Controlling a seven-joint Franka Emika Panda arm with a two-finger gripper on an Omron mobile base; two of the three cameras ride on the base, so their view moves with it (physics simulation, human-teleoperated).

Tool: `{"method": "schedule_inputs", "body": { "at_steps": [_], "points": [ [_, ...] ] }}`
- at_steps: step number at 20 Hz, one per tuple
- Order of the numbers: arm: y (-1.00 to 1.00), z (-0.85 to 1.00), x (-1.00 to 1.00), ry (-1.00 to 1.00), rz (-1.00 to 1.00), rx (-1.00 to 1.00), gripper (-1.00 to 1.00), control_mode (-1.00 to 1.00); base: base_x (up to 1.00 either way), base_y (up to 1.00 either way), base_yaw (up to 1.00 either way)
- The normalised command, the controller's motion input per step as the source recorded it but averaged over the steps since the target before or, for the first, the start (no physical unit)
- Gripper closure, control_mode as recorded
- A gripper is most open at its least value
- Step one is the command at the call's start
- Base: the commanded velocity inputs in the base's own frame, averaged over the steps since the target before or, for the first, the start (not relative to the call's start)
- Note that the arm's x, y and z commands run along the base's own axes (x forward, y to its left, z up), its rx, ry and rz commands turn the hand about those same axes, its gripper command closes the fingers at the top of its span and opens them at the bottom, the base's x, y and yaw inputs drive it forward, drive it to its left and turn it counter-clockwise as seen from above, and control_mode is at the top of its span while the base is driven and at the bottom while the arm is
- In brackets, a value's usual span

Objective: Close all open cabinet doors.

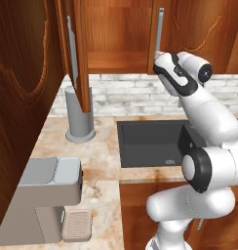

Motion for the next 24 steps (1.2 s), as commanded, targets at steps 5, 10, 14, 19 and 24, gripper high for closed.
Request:
{"method": "schedule_inputs", "body": {
  "at_steps": [5, 10, 14, 19, 24],
  "points": [
    [0.27, -0.10, 0.04, 0.07, -0.03, 0.00, -1.00, -1.00, 0.00, 0.00, 0.00],
    [0.17, 0.04, -0.72, 0.01, 0.00, 0.00, -1.00, -1.00, 0.00, 0.00, 0.00],
    [0.09, 0.20, -0.86, 0.05, 0.00, 0.00, -1.00, -1.00, 0.00, 0.00, 0.00],
    [0.16, 0.18, -0.75, 0.12, 0.00, 0.00, -1.00, -1.00, 0.00, 0.00, 0.00],
    [0.23, 0.17, -0.64, 0.22, 0.00, 0.00, -1.00, -1.00, 0.00, 0.00, 0.00]
  ]
}}
